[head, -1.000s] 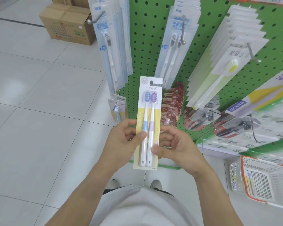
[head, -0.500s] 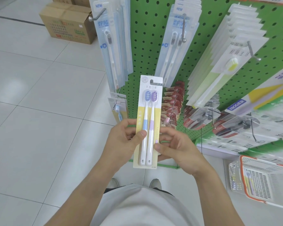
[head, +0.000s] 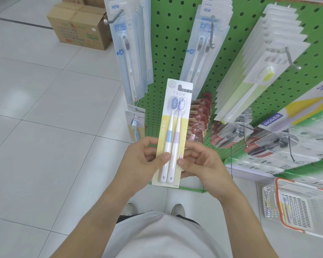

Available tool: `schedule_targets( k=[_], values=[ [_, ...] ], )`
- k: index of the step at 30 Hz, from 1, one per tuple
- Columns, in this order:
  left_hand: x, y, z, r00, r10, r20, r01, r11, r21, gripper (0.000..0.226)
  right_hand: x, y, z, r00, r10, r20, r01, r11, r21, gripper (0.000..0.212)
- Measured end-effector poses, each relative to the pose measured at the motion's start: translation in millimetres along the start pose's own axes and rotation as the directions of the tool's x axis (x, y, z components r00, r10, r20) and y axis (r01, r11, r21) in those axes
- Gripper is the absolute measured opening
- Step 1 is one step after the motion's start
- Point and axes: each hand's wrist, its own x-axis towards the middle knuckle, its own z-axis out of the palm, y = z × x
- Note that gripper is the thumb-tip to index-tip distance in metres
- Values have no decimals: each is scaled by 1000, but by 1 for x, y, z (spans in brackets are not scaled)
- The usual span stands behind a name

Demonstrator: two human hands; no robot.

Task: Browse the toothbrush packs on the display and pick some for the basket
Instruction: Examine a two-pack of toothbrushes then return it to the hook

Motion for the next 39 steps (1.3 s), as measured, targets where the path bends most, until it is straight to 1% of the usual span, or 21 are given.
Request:
schedule_targets(
  k=[3, 7, 9, 11, 14, 16, 18, 19, 20, 22, 24, 27, 29, 31, 33, 34, 36, 37, 39],
  values=[
    [1, 1, -1, 999, -46, 19, 46, 999, -12, 28, 1, -3, 0, 999, -20, -29, 20, 1000, -11, 25],
    [1, 0, -1, 996, -68, 58, 65, 997, 48, 31, 2, 0, -2, 996, -62, -61, 60, 998, -25, 21],
    [1, 0, 1, 999, -46, 10, 44, 993, 114, 34, 3, 2, -3, 995, -63, -74, 60, 997, -45, 22],
    [1, -2, 4, 994, 62, -88, -42, 977, 210, 44, 4, 5, -5, 994, -63, -86, 57, 996, -69, 22],
    [2, -1, 8, 944, 262, -201, -192, 931, 309, 52, 6, 10, -6, 994, -61, -85, 53, 994, -96, 23],
    [3, 1, 9, 902, 365, -232, -254, 881, 398, 48, 5, 11, -4, 995, -59, -85, 49, 992, -116, 23],
    [4, 2, 8, 865, 440, -242, -280, 822, 496, 40, 5, 11, -3, 994, -82, -67, 67, 977, -202, 14],
    [5, 1, 9, 856, 454, -248, -277, 808, 520, 36, 5, 11, -2, 995, -87, -50, 72, 967, -243, 9],
    [5, 1, 9, 857, 447, -256, -267, 810, 522, 33, 4, 10, -1, 996, -84, -34, 72, 959, -273, 7],
    [5, -1, 9, 869, 402, -287, -232, 845, 481, 30, 3, 9, 2, 995, -95, -18, 83, 936, -343, 8],
    [7, -1, 9, 898, 314, -307, -191, 910, 369, 27, 3, 7, 8, 991, -129, -20, 109, 904, -413, 10],
    [10, -1, 9, 947, 179, -268, -129, 972, 197, 21, 2, 5, 15, 988, -154, -32, 126, 896, -426, 11],
    [13, 0, 7, 963, 128, -239, -102, 987, 121, 18, 3, 4, 18, 984, -174, -40, 144, 903, -405, 17],
    [14, 0, 4, 977, 76, -197, -81, 996, -19, 17, 4, 5, 20, 978, -204, -37, 177, 916, -361, 34],
    [13, 0, 2, 994, 49, -99, -64, 985, -160, 21, 6, 5, 22, 982, -186, -35, 173, 958, -228, 43],
    [12, 0, 2, 998, 42, -44, -50, 979, -196, 23, 7, 4, 22, 985, -171, -35, 162, 972, -172, 44],
    [10, 1, 3, 999, 36, 20, -32, 982, -184, 26, 9, 3, 23, 985, -158, -67, 148, 979, -139, 49],
    [10, 0, 3, 999, 42, 14, -40, 991, -131, 25, 10, 2, 23, 983, -158, -96, 145, 980, -135, 50],
    [12, 0, 2, 991, 102, -85, -94, 991, 92, 23, 11, 3, 21, 974, -151, -169, 132, 984, -121, 48]
  ],
)
